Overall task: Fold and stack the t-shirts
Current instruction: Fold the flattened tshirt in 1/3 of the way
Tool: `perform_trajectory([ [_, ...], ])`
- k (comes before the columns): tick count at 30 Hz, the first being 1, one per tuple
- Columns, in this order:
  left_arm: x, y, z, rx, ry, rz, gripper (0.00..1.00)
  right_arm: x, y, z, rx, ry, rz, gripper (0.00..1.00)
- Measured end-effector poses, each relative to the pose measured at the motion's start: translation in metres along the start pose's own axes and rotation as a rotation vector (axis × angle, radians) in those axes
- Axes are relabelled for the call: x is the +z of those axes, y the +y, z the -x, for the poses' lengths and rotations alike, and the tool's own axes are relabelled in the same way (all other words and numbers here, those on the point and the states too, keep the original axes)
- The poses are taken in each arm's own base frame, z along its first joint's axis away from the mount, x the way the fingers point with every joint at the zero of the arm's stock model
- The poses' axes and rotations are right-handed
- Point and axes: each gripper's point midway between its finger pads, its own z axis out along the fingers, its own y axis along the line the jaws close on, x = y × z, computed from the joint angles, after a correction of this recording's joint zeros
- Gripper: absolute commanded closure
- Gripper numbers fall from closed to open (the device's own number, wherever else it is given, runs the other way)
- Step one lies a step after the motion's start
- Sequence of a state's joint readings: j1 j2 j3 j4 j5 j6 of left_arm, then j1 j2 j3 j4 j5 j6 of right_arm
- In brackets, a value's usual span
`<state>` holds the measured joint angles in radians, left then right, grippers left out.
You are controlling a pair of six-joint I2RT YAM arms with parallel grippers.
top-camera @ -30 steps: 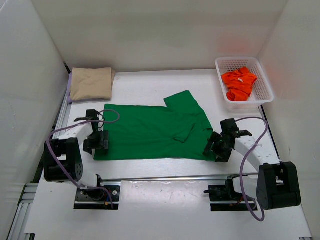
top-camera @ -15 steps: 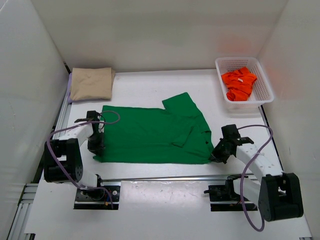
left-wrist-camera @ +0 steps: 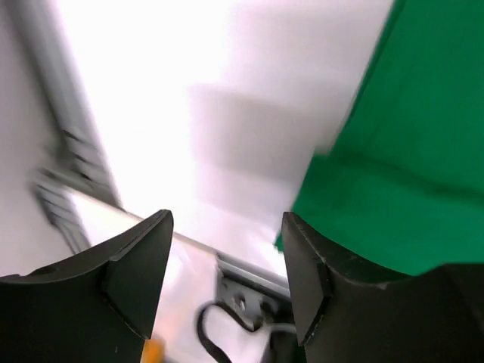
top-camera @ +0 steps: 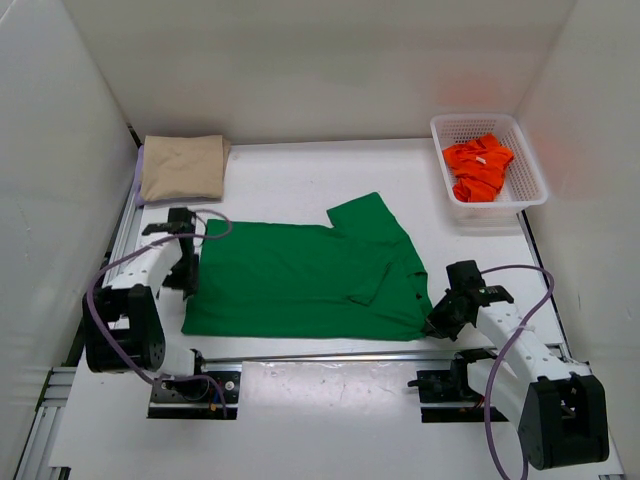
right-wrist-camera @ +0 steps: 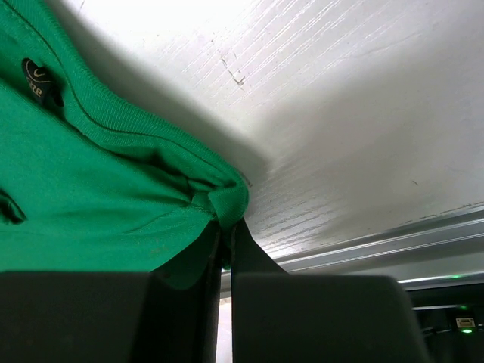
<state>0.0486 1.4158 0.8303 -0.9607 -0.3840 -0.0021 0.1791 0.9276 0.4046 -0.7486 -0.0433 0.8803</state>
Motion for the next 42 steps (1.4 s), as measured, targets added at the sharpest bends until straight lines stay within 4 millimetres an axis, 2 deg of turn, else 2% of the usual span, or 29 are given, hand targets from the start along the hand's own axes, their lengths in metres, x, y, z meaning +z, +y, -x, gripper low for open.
perform_trajectory([
  [2,-0.025,0.009,0.037,-0.007,-0.109,0.040,0.29,0.000,0.000,0.000,0.003,0.002,-0.002,1.00],
  [4,-0.062,0.000,0.080,0.014,-0.266,0.032,0.29,0.001,0.000,0.000,0.004,0.003,-0.002,1.00],
  [5,-0.086,-0.013,0.101,0.044,-0.355,0.004,0.29,0.001,0.000,0.000,0.004,0.003,-0.001,1.00],
  [6,-0.134,-0.048,0.133,0.104,-0.530,-0.077,0.29,0.001,0.000,0.000,0.004,0.004,-0.002,1.00],
  [8,-0.171,-0.098,0.138,0.239,-0.614,-0.133,0.29,0.001,0.001,0.000,0.004,0.005,0.000,1.00],
  [10,-0.207,-0.178,0.133,0.428,-0.691,-0.256,0.29,0.001,0.002,0.000,0.004,0.007,0.004,1.00],
  [11,-0.219,-0.222,0.122,0.528,-0.713,-0.320,0.29,0.001,0.002,0.000,0.005,0.009,0.005,1.00],
  [13,-0.227,-0.299,0.090,0.712,-0.702,-0.427,0.29,0.001,0.002,-0.001,0.007,0.010,0.007,1.00],
  [14,-0.224,-0.327,0.073,0.787,-0.674,-0.466,0.29,0.002,0.003,-0.001,0.008,0.009,0.008,1.00],
  [16,-0.211,-0.371,0.048,0.894,-0.609,-0.511,0.29,0.002,0.003,-0.001,0.011,0.011,0.010,1.00],
  [19,-0.191,-0.413,0.028,0.977,-0.536,-0.537,0.29,0.002,0.004,-0.001,0.017,0.012,0.015,1.00],
  [22,-0.178,-0.433,0.021,1.011,-0.499,-0.542,0.29,0.003,0.005,-0.001,0.023,0.013,0.016,1.00],
  [26,-0.176,-0.448,0.018,1.025,-0.496,-0.557,0.34,0.003,0.005,-0.001,0.026,0.012,0.021,1.00],
  [34,-0.179,-0.456,0.005,1.053,-0.481,-0.604,0.42,0.003,0.006,-0.002,0.022,0.002,0.037,1.00],
  [42,-0.164,-0.461,-0.001,1.070,-0.446,-0.586,0.54,0.003,0.007,-0.001,0.027,-0.003,0.044,1.00],
])
